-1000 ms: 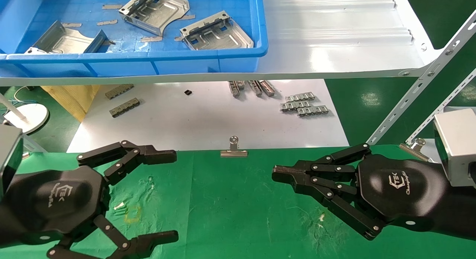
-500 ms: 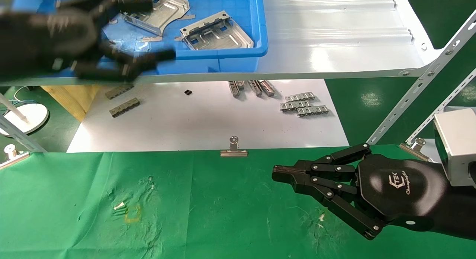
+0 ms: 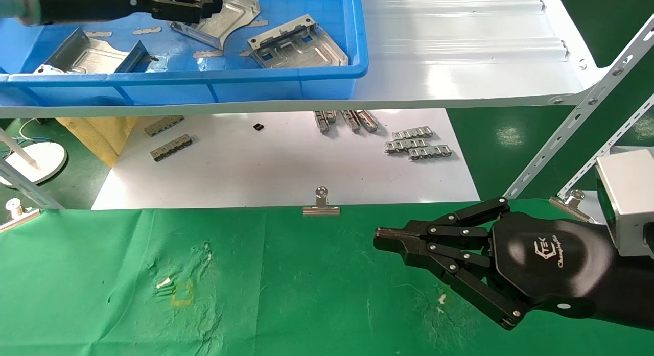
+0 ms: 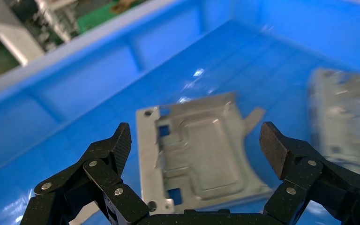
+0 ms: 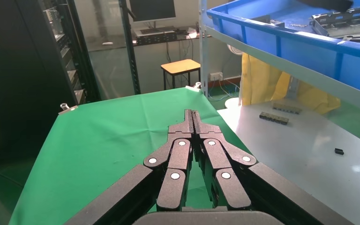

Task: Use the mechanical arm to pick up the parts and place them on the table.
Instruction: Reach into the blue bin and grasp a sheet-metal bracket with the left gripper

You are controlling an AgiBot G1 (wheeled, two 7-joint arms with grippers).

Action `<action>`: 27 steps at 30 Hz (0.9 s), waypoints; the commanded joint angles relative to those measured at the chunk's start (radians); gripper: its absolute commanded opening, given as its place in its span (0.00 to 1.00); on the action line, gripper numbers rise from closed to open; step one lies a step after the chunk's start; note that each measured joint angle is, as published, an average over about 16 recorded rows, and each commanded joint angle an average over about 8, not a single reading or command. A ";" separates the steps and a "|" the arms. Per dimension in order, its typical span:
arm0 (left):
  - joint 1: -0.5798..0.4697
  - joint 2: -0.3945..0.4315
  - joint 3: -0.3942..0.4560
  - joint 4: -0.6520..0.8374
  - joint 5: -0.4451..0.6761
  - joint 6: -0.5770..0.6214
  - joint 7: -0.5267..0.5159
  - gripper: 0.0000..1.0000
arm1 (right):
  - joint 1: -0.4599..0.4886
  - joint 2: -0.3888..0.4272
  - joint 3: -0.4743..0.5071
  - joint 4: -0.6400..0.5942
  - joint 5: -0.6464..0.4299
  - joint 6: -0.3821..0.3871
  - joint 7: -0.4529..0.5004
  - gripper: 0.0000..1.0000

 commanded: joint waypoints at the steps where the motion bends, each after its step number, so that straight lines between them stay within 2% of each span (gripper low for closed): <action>1: -0.028 0.035 0.014 0.069 0.027 -0.042 0.010 0.05 | 0.000 0.000 0.000 0.000 0.000 0.000 0.000 0.46; 2: -0.035 0.046 0.017 0.090 0.033 -0.057 0.012 0.00 | 0.000 0.000 0.000 0.000 0.000 0.000 0.000 0.59; 4: -0.045 0.065 0.022 0.127 0.042 -0.084 0.015 0.00 | 0.000 0.000 0.000 0.000 0.000 0.000 0.000 0.84; 6: -0.054 0.082 0.026 0.158 0.050 -0.108 0.015 0.00 | 0.000 0.000 0.000 0.000 0.000 0.000 0.000 1.00; 15: -0.073 0.108 0.026 0.238 0.052 -0.146 0.004 0.00 | 0.000 0.000 0.000 0.000 0.000 0.000 0.000 1.00; 27: -0.076 0.121 0.023 0.267 0.048 -0.199 0.013 0.00 | 0.000 0.000 0.000 0.000 0.000 0.000 0.000 1.00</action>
